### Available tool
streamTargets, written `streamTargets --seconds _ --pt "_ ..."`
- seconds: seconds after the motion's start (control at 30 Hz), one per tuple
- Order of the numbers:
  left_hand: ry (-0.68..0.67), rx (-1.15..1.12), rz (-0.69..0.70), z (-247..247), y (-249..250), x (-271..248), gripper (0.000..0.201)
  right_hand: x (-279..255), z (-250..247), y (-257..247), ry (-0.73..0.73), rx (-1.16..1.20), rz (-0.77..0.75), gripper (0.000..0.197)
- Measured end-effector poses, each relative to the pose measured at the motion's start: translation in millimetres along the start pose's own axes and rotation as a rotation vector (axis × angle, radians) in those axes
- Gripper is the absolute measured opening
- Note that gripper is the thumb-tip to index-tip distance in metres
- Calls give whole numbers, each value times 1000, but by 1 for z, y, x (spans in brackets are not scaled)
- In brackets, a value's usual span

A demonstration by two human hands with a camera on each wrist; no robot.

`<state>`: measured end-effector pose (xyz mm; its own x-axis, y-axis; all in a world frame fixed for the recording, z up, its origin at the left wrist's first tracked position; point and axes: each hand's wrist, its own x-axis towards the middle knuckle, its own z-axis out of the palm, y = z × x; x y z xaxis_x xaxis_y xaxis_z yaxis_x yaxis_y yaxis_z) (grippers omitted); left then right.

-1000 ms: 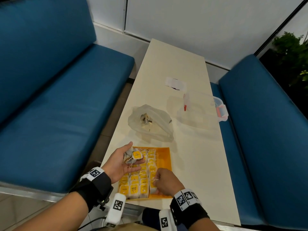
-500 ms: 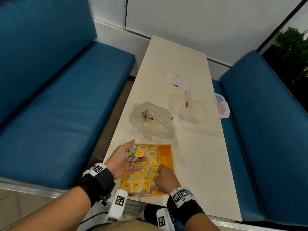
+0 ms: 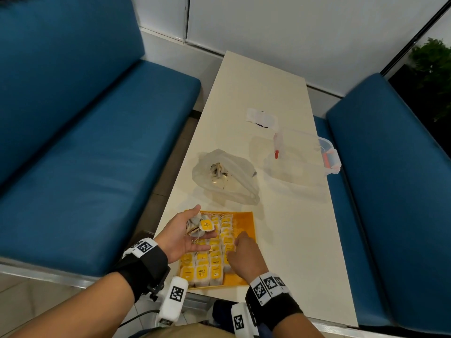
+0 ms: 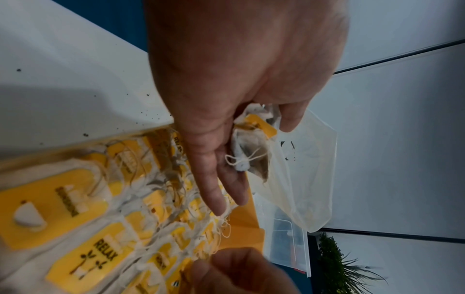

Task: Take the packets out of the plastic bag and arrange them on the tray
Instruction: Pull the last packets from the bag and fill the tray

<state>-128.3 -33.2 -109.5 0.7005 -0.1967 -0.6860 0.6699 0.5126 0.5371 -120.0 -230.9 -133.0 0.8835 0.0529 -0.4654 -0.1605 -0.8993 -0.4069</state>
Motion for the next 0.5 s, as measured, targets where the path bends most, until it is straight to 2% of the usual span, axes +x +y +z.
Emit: streamTargets --seconds 0.1,0.2,0.37,0.5 --pt "-11 -6 -10 1 1 0 52 -8 -18 -15 131 106 -245 41" --pt "-37 -17 -28 4 2 1 51 -13 -27 -30 139 146 -456 36" --pt "-83 -51 -29 6 0 5 57 -12 -17 -34 185 234 -509 27" --pt "-74 -41 -14 8 1 2 52 -10 -20 -35 235 414 -448 22"
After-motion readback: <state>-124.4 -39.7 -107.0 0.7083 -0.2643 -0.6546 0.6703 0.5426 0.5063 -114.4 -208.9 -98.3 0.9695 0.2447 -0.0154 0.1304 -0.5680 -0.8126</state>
